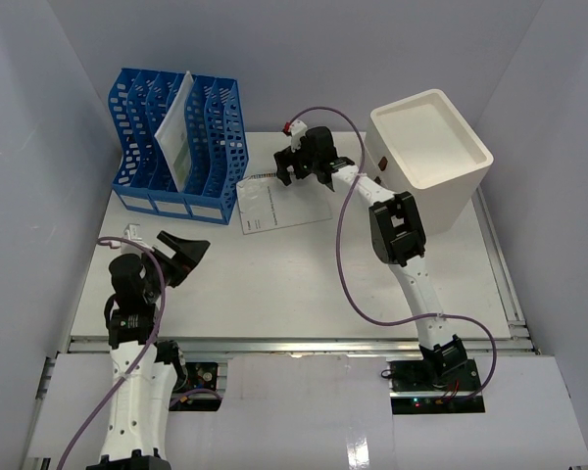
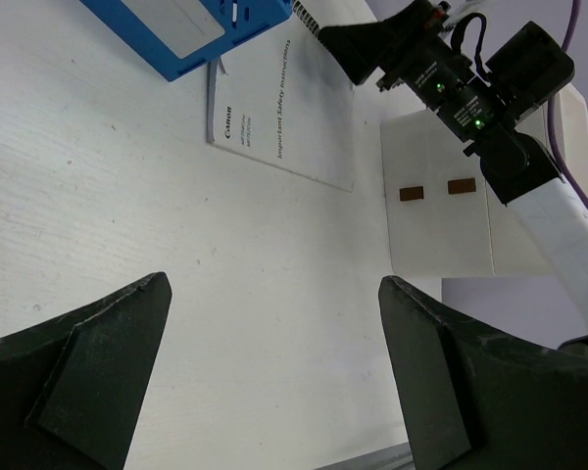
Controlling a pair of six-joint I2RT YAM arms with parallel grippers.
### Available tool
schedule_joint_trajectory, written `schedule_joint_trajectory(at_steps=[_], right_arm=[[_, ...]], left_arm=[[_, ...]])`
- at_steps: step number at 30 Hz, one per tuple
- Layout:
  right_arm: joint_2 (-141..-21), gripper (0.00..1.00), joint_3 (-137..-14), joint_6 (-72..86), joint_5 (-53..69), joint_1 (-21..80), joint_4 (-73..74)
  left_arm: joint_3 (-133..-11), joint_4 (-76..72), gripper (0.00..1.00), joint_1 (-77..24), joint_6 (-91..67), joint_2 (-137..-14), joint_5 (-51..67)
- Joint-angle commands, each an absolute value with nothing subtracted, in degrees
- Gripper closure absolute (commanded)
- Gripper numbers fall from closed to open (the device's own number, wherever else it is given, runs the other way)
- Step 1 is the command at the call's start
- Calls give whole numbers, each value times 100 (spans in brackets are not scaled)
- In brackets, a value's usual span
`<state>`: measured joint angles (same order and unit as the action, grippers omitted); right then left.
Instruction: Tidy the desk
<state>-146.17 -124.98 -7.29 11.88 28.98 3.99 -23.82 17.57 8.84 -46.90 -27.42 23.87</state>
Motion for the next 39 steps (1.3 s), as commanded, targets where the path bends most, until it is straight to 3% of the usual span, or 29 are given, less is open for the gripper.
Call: schedule_joint_trajectory(at_steps=[1,9,17,24,29,33,39], right_arm=[[-14873,4,-13107,236,261,2948,-413],[-15226,27,-13137,505,907,2939,596],[-14830,42,-12503,145,2088,2909,1938],[-12831,42,-9322,-397,2340,3158,1619],[-11756,38,-7715,-607,2394,3437,1696],[-11124,27,-7045,-823,2295,3602,1505],[-11186,16,-7348,-831,2136,3621,1305]], left_arm=[[-2229,1797,2,896,-5018,-2594,2509],[-1949,1735,2,896,-5246,-2545,2671],[-1672,1558,2,896,-5482,-2810,2793],[-1231,932,2,860,-5729,-3135,3082],[-1153,759,2,610,-5843,-3291,3069],[-1048,592,2,173,-5992,-3451,2790],[-1003,230,2,-695,-6043,-4012,2251]])
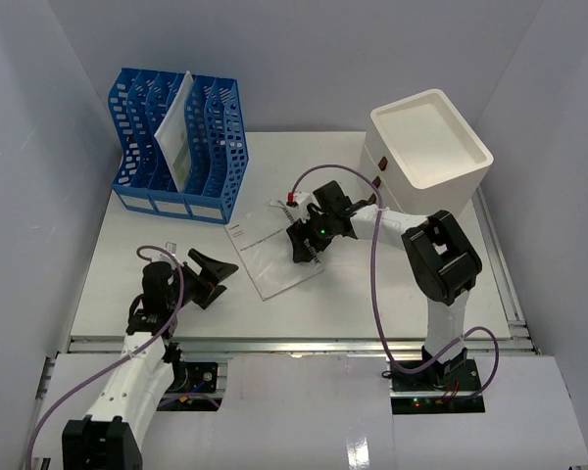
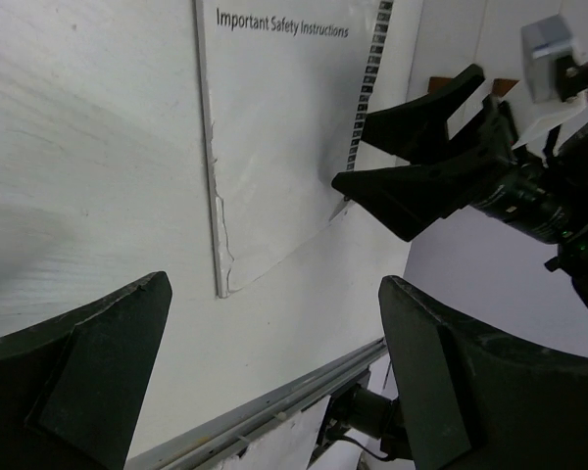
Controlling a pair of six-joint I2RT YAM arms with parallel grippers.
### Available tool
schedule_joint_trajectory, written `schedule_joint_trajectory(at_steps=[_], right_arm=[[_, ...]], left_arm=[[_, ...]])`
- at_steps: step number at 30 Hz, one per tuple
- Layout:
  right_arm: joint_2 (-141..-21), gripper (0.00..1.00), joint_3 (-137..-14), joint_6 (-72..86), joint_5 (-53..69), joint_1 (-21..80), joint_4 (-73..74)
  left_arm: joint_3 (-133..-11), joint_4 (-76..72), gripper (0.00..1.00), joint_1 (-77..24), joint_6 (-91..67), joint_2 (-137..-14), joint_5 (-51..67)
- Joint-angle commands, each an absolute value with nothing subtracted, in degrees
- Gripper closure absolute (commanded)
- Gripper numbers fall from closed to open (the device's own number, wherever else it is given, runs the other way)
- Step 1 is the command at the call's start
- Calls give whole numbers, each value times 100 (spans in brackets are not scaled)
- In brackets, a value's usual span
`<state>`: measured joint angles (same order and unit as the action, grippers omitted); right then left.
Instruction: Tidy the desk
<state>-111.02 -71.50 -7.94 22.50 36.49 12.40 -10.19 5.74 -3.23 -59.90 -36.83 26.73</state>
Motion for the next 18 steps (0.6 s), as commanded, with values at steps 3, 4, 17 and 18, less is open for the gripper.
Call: schedule_joint_trajectory(at_steps=[3,4,17,18], right_arm=[[-11375,14,-7519,-596,1852,3619,937],[-11416,14,-7520,-578,1746,3610,763],[-12054,34,-7792,-440,2654,3489,19],[-12043,37,-7734,-416,2677,3489,-98]], left_arm=[[-1138,185,2,-747,-5790,-4349,2035],[-1184,185,2,-751,-5697,-4443,1978],[-1189,-608,2,-756,-5091,-5277,2072],[-1171,-660,2,-756,-5074,-5289,2089]])
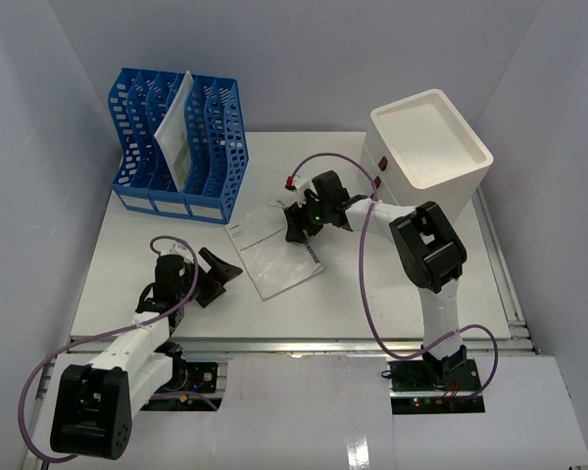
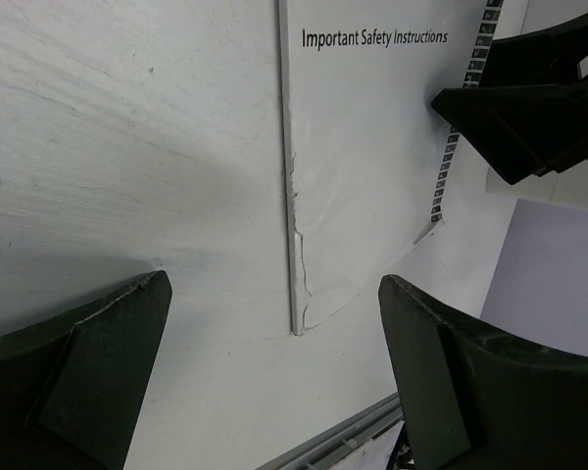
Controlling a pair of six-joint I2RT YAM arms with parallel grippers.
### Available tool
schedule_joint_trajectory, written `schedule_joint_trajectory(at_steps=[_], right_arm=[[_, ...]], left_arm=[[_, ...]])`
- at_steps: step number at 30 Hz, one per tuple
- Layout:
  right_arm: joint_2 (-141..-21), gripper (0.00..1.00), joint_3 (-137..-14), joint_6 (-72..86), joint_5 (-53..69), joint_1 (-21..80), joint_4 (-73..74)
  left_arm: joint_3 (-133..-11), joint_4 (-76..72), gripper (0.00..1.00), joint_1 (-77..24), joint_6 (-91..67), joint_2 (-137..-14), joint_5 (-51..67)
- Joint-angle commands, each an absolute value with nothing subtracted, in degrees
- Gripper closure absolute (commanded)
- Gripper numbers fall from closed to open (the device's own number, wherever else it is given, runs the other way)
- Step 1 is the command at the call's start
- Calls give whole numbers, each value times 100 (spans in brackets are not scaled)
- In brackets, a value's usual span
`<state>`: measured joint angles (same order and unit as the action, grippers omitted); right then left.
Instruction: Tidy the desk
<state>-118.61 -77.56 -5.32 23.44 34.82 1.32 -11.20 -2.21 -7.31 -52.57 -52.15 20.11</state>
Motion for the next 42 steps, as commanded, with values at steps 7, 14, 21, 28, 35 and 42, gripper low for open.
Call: schedule_joint_trajectory(at_steps=[7,14,21,28,35,42], right_arm=[[-11757,81,-7463,-276,2463,3339,-122],[-10898,92,-6978,-193,3076,3078,-114],[-9751,92,-6430,-46,3564,2969,-114],[-9382,92,-6214,207,3900,2953,-123],[-9422,92,-6167,482,4251,2945,-244],[-9397,92,-6137,701,4982,2953,-426]], left_arm=[[-1117,-914,2,-756,-4920,-5439,2182],[-996,-1144,2,-756,-4792,-5399,2394],[-532,-2469,2,-756,-4869,-5515,3017],[-379,-3747,2,-764,-5119,-6374,3529],[-546,-5069,2,-970,-5325,-7150,3811],[-1220,-5745,2,-1528,-5324,-8421,3408]])
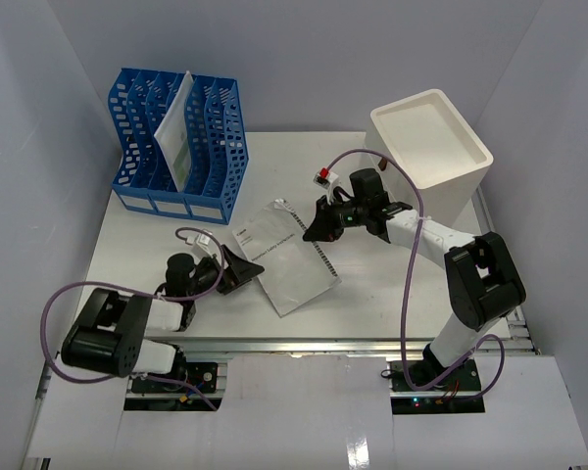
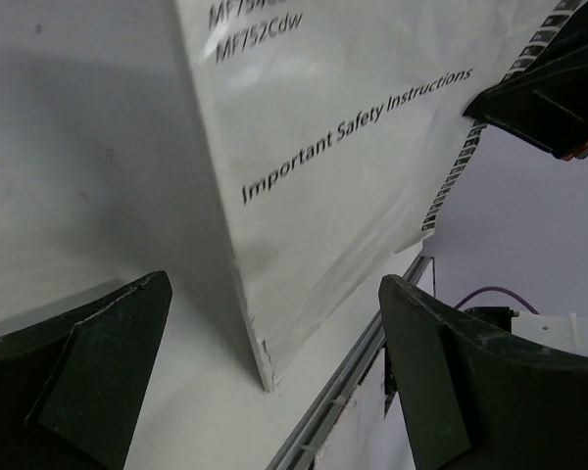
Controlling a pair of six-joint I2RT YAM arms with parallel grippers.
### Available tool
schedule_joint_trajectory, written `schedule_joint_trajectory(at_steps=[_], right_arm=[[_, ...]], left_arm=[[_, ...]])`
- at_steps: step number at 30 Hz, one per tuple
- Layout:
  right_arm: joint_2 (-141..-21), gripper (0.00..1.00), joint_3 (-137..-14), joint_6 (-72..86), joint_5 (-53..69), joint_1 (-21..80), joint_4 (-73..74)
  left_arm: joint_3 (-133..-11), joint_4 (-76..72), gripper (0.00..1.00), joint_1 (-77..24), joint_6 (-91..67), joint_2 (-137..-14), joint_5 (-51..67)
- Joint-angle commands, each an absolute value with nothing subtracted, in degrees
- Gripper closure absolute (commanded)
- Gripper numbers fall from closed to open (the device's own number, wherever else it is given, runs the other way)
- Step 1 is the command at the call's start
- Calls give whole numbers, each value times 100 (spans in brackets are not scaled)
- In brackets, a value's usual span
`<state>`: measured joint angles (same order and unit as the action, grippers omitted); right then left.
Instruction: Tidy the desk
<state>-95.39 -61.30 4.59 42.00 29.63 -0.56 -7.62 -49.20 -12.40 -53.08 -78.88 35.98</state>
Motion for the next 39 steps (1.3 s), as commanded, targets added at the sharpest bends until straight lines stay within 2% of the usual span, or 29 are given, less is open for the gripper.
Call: schedule_joint_trajectory(at_steps=[1,3,5,8,11,14,15,17,20,22,25,30,36,39], right_arm=[[-9355,92,-6103,690,5047,2964,-426],[-9265,92,-6013,655,5132,2994,-438],[-9099,92,-5821,600,5145,2997,-427],[-8969,92,-5714,465,5034,2997,-328],[-8842,87,-5683,144,4697,2999,-97],[-8741,70,-5718,-146,4292,3013,199],[-8664,64,-5727,-247,4145,3009,291],[-8538,48,-5803,-584,3705,3015,549],[-8166,30,-5912,-1118,2787,3013,811],[-7786,11,-5920,-1608,1415,2961,789],[-7198,10,-5808,-2081,1134,2578,699],[-6638,10,-5315,-2359,2988,2049,619],[-6574,10,-5045,-2303,3708,1793,554],[-6616,10,-5056,-2299,3786,1724,571]], left_arm=[[-1311,-5847,2,-1629,-5322,-8566,3298],[-1467,-6034,2,-1815,-5310,-8813,3099],[-1615,-6346,7,-1924,-5347,-9086,3028],[-1736,-6840,33,-1969,-5484,-9313,3178],[-1672,-7528,65,-1969,-5657,-9295,3407],[-1635,-7405,97,-1976,-5479,-8878,3545],[-1652,-7190,100,-1978,-5343,-8669,3565],[-1836,-6007,100,-1978,-4966,-7863,3486],[-2356,-3873,100,-1978,-3569,-6675,3012],[-2949,-2384,100,-1969,-2694,-5858,2171],[-3644,-957,100,-1950,-2047,-5139,1184],[-5285,206,100,-1900,-1161,-5176,-393],[-6856,289,100,-1810,-212,-6124,-1264],[-7542,88,100,-1531,171,-6520,-1234]])
